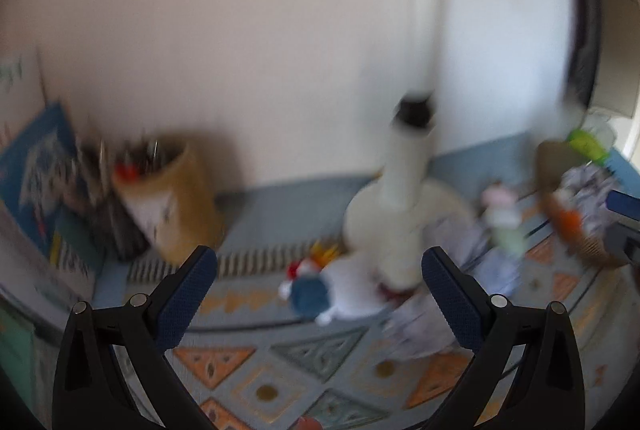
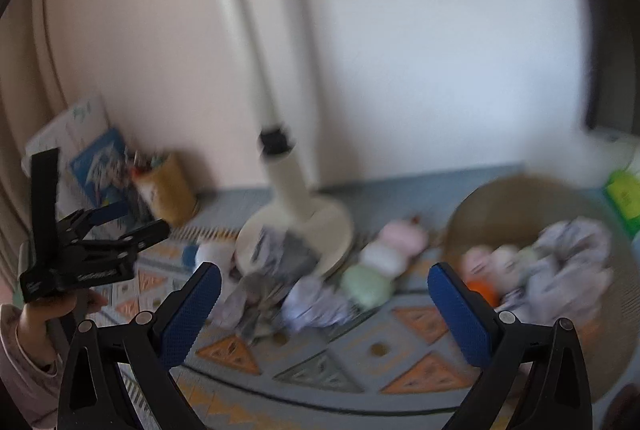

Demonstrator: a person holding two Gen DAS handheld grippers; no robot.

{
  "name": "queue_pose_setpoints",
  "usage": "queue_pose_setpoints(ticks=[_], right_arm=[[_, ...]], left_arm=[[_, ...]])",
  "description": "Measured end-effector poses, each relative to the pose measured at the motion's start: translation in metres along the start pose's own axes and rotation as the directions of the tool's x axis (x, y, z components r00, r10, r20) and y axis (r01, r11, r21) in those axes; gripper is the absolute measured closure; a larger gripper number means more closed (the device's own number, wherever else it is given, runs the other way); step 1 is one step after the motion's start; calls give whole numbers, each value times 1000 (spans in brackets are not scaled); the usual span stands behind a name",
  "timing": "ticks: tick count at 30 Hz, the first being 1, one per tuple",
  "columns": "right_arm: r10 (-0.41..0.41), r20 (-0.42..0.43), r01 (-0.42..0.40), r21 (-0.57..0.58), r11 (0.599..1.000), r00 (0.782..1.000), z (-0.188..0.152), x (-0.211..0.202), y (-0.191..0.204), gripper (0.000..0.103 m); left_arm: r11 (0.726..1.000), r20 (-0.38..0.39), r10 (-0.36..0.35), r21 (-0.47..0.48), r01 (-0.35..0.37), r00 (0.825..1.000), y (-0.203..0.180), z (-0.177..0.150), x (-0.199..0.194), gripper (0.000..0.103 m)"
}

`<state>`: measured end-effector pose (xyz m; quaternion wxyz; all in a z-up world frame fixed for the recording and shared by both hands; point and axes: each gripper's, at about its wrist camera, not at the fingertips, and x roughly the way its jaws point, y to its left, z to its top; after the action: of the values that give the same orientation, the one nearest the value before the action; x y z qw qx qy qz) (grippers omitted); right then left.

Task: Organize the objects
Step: 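Grasp a white paper ball with the right tool while the left tool grasps the white plush bird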

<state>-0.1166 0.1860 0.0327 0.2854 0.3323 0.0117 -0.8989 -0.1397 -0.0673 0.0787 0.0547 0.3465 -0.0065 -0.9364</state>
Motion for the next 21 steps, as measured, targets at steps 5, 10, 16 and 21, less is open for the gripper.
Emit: queue_pose_setpoints(ticks=[5, 10, 16, 21], right_arm=[[23, -76, -31, -96, 995, 997, -34, 45, 37, 0], [27, -114, -52, -221, 974, 993, -51, 78, 72, 0], [-3, -133, -39, -316, 948, 991, -61, 115, 99, 0], [-8, -174, -53, -340, 939, 985, -60, 125, 107, 1]], left_arm=[[996, -83, -24, -83, 17, 996, 21, -27, 46, 1], [994, -87, -65, -90, 57, 994, 17, -25, 70, 1], [985, -138, -145, -118, 129, 980, 9, -22, 100, 0], [982, -185, -167, -116, 147, 968, 2, -22, 110, 0]])
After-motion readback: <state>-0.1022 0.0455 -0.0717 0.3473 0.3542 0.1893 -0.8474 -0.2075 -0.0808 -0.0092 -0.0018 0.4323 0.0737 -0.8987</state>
